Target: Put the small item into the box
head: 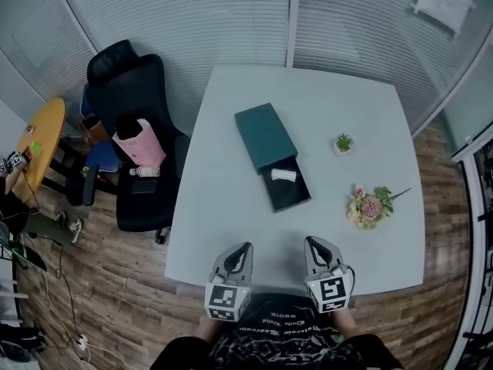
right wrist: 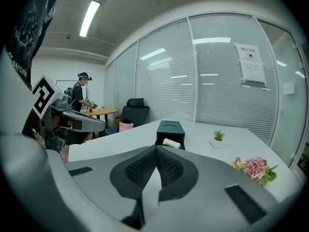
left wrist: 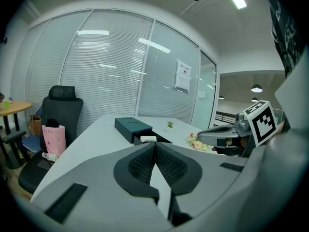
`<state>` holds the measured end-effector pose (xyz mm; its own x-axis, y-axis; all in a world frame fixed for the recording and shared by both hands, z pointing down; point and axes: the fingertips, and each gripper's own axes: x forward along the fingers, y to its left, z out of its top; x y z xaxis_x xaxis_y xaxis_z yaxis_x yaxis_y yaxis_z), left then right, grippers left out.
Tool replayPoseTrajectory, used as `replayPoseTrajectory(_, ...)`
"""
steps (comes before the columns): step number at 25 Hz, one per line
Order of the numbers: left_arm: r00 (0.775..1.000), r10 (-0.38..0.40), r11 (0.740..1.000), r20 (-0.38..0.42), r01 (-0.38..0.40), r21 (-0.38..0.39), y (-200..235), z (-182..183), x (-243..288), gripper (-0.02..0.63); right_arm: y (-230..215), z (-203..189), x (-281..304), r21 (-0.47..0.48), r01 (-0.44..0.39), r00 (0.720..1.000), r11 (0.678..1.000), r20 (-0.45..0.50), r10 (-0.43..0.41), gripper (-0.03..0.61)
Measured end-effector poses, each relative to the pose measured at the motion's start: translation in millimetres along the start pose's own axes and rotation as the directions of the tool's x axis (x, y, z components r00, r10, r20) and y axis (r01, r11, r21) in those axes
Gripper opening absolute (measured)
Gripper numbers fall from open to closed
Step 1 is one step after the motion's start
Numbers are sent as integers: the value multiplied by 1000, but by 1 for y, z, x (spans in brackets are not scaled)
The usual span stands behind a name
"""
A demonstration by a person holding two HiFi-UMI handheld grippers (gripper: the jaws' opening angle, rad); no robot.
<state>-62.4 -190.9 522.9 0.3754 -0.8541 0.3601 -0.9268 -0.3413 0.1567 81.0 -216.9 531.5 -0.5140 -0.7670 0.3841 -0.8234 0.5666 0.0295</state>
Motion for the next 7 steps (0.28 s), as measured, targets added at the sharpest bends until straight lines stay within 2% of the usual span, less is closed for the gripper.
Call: replayPoseTrajectory(7,1000,4,1000,-3,-4,4,-2,-3,1,19,-4,-2,1,3,-4,1000,1000,2,4,8)
